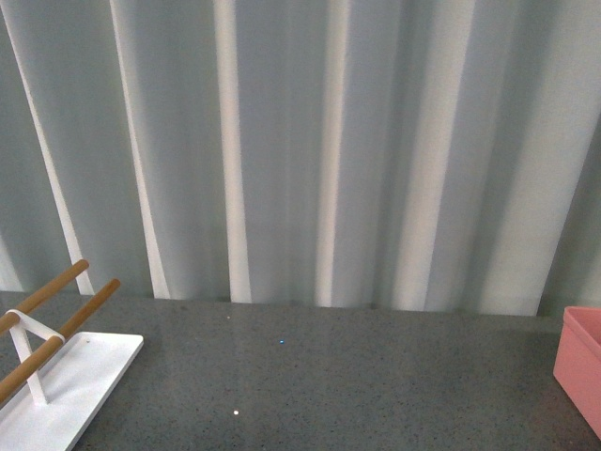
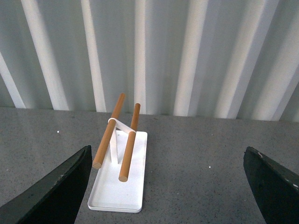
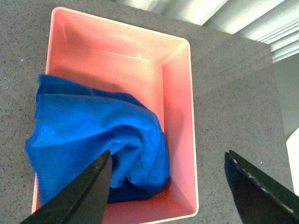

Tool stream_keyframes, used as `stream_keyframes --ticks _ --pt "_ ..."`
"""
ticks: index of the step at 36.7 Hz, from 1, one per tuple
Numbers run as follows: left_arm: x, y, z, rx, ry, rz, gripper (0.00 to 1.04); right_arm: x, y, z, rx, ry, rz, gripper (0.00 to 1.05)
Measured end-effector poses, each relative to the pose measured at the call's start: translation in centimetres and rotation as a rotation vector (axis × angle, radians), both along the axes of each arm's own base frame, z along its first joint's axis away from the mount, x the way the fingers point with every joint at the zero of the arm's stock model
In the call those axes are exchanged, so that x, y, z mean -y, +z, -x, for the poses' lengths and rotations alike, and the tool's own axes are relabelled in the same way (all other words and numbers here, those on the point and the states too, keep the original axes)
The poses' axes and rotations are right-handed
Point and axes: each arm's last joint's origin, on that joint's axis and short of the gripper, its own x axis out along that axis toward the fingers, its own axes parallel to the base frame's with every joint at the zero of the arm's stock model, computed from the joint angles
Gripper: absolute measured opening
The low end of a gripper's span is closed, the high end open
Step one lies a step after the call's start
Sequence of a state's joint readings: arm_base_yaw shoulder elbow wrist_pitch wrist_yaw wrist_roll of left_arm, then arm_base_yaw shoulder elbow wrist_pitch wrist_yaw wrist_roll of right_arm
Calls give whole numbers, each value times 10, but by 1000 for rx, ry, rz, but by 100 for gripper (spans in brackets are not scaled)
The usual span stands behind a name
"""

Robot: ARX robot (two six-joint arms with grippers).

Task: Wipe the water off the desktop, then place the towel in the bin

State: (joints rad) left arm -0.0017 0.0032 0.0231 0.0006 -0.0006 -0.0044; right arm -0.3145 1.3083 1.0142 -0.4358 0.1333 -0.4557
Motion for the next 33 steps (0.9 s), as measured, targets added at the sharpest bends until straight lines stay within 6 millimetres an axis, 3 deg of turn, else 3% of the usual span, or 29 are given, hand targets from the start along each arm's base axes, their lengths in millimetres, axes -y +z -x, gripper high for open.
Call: stream_keyframes --ticks 6,15,18,21,25,33 --pt "0 0 0 0 0 0 98 0 0 0 0 0 0 99" --pt "0 0 0 0 0 0 98 1 -1 0 42 -1 -22 96" --pt "0 0 0 0 4 0 98 -9 -19 6 482 180 -234 79" --pt "0 0 0 0 -1 0 98 -26 -32 24 710 253 -300 63" --pt "0 0 0 0 0 0 98 -39 -39 41 812 270 -311 47" --pt "0 0 0 0 0 0 98 -57 -65 65 801 254 -343 15"
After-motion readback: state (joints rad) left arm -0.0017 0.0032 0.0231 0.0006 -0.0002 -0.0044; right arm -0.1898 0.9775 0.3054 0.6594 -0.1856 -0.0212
